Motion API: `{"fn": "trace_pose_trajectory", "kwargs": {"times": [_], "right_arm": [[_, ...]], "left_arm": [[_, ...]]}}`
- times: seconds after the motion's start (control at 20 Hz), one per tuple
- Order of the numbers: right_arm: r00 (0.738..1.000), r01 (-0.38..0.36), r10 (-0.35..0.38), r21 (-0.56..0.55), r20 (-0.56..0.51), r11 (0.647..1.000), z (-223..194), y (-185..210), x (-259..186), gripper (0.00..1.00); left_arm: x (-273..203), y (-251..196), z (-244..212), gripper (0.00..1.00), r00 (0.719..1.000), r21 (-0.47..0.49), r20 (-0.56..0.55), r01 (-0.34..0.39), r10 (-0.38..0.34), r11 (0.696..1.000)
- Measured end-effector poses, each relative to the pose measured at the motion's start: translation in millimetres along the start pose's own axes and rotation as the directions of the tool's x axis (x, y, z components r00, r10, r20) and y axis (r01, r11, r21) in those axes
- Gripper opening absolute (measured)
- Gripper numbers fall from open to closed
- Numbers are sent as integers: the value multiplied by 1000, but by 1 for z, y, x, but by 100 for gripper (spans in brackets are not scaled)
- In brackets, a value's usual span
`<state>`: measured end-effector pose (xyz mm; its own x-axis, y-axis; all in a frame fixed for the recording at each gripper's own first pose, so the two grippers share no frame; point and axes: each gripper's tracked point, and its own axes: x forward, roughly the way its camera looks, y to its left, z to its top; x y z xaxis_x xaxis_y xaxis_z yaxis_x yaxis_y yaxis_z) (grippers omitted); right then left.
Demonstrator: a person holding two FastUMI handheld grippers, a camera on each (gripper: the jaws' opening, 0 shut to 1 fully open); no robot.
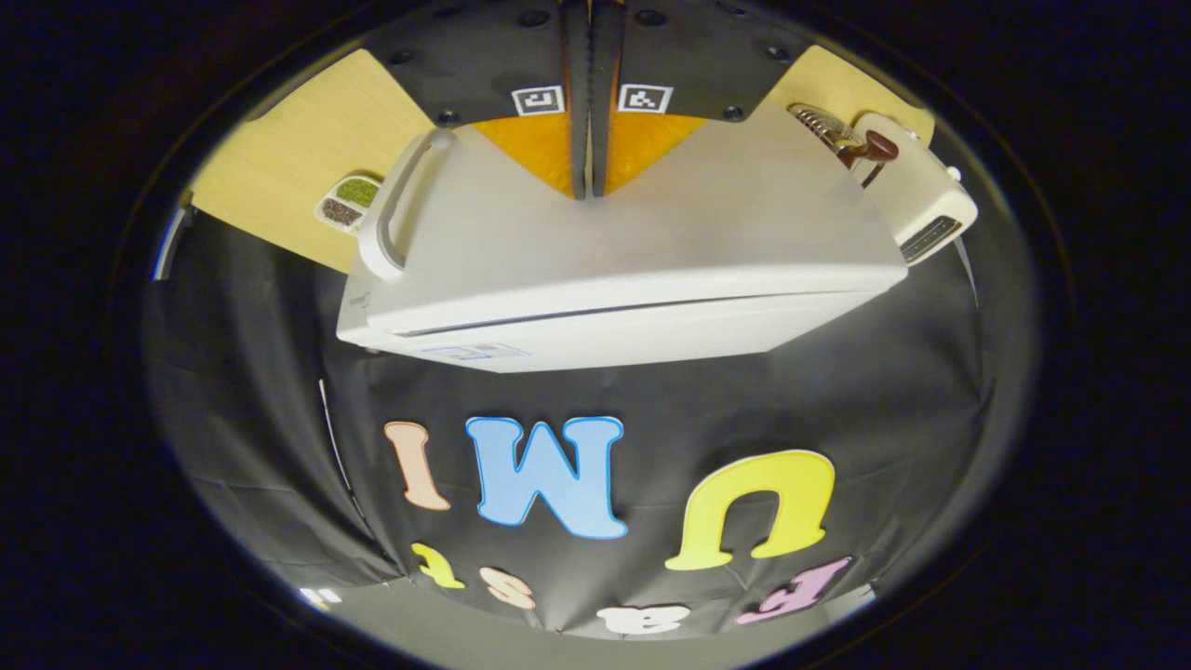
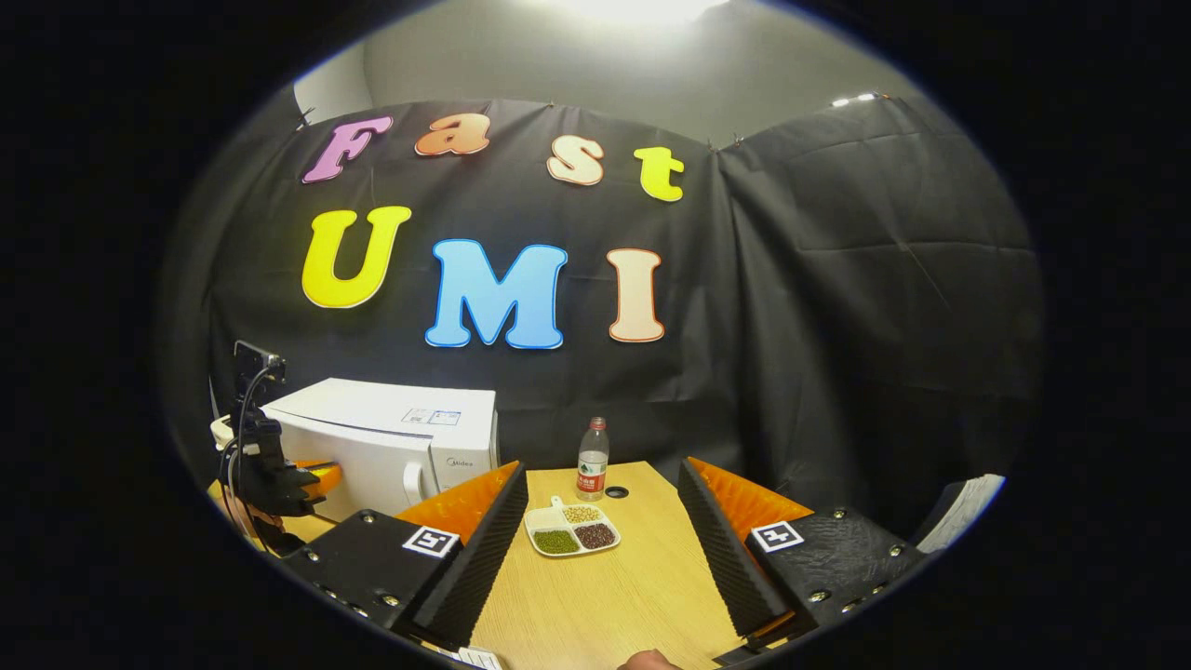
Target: Open the microwave oven with the left hand, put the food in, and close the microwave oven.
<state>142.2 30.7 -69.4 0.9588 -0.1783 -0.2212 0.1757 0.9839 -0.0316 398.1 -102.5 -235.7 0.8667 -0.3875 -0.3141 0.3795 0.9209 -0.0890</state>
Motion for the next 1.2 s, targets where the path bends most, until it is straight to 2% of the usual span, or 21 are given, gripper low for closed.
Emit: {"fn": "trace_pose_trajectory", "kwargs": {"times": [0.15, 0.2, 0.4, 0.45, 0.5, 0.65, 0.9, 1.1, 1.15, 1.2], "right_arm": [[1000, -1, 1, 2, -6, 1000, -1, -1, 2, 98], [1000, -2, 2, 1, -4, 1000, -1, -1, 1, 98], [1000, -27, 27, 0, -5, 1000, -1, 5, -1, 98], [999, -37, 37, 3, -7, 999, -3, 8, -2, 98], [999, -48, 48, 5, -10, 999, -3, 10, -3, 98], [997, -82, 82, 17, 0, 996, -2, 20, -7, 98], [986, -164, 162, 41, 33, 986, 5, 31, -20, 98], [971, -233, 231, 40, 63, 972, 15, 28, -34, 98], [968, -245, 242, 39, 69, 969, 17, 25, -37, 98], [964, -257, 254, 42, 74, 965, 16, 23, -42, 98]], "left_arm": [[0, 2, -1, 7, 1000, 9, 3, -31, 31, 999], [0, 3, -1, 10, 999, 5, 6, -40, 40, 999], [7, 4, 1, 7, 998, -20, 5, -59, 59, 998], [10, 2, -4, 7, 997, -41, -52, -54, 51, 998], [12, -1, -7, 10, 997, -64, -56, -57, 53, 996], [2, -2, -3, 7, 996, -31, -51, -77, 75, 997], [-56, -10, 34, 10, 995, -3, 44, -84, 84, 996], [-116, -17, 66, 7, 984, -9, 125, -124, 124, 992], [-128, -20, 71, 10, 982, -18, 134, -134, 136, 991], [-141, -23, 76, 7, 978, -27, 144, -146, 148, 989]]}}
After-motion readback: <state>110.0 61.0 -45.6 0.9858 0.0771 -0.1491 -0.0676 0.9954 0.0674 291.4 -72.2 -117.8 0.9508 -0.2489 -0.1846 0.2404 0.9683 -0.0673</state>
